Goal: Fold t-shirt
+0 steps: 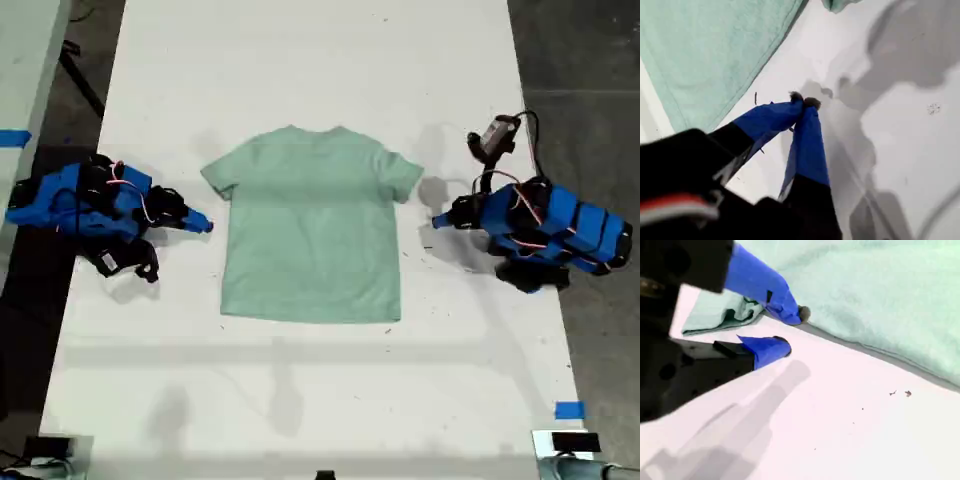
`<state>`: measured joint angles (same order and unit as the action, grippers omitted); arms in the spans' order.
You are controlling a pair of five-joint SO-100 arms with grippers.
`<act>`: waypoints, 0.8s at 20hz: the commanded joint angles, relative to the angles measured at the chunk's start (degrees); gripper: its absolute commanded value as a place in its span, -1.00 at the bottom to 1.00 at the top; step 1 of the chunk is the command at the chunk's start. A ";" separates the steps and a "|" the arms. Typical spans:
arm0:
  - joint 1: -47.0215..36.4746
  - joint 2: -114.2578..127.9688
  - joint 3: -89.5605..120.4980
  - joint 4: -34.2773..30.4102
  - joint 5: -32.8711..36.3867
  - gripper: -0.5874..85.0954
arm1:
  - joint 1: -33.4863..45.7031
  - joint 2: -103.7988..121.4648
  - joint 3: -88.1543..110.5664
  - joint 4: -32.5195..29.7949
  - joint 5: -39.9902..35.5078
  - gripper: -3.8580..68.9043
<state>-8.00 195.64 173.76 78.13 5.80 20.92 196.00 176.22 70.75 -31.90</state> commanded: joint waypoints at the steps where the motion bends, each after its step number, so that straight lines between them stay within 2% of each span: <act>1: 9.40 0.53 -0.26 0.79 -4.39 -0.98 | -5.98 0.35 -0.70 -1.23 30.85 -0.92; 11: 8.35 0.53 -0.26 0.88 -5.19 -0.97 | -6.42 0.35 -0.79 -1.49 30.15 -0.92; 13: 6.59 0.53 -0.35 1.14 -6.77 -0.99 | -7.38 0.44 -2.72 1.05 35.33 -0.92; 16: 4.83 0.53 -2.99 1.14 -8.70 -0.99 | -9.14 0.44 -8.09 2.46 38.41 -0.92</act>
<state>-1.05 195.91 173.76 78.84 -1.23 12.92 196.44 173.85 71.63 4.83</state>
